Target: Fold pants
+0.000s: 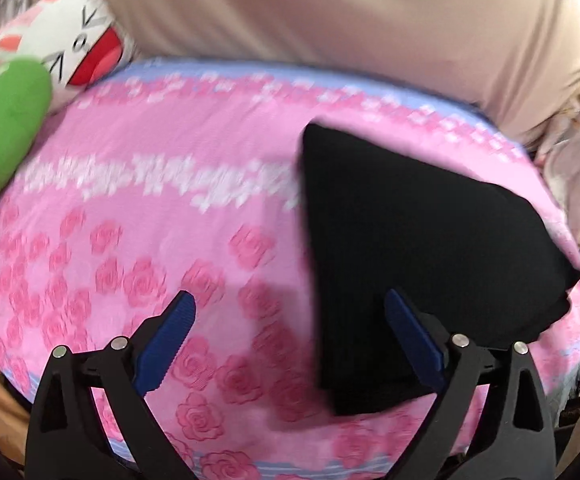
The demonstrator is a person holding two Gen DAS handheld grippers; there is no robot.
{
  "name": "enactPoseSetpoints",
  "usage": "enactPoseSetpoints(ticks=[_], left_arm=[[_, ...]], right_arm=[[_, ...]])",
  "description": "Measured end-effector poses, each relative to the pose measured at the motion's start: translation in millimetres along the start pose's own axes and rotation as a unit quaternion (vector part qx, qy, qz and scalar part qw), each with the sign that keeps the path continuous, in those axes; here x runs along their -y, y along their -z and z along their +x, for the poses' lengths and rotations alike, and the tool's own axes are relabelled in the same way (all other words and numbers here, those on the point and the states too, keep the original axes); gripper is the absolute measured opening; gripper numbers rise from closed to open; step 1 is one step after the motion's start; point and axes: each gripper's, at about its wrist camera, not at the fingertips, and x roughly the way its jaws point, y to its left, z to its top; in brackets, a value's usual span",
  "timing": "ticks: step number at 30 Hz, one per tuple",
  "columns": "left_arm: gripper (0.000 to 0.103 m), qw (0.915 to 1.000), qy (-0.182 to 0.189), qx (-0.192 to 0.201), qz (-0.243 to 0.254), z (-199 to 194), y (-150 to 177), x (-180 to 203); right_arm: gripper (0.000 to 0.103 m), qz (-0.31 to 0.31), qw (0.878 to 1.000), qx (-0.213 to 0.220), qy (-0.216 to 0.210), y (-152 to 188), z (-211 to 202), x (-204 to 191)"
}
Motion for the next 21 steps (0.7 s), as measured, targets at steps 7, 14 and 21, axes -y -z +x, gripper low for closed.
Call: enactPoseSetpoints(ticks=[7, 14, 21], left_arm=[[0.093, 0.9997, -0.019, -0.008, -0.014, 7.7, 0.2, -16.6], [0.093, 0.9987, -0.032, 0.001, -0.039, -6.1, 6.8, -40.7], [0.093, 0.9972, -0.042, 0.027, -0.056, -26.8, 11.0, -74.5]], right_arm=[[0.034, -0.031, 0.990, 0.120, -0.061, -13.7, -75.3, -54.6], [0.030, -0.175, 0.967, 0.051, -0.179, -50.5, -4.5, -175.6], [0.014, -0.191, 0.966, -0.002, -0.175, -31.9, 116.7, -262.5]])
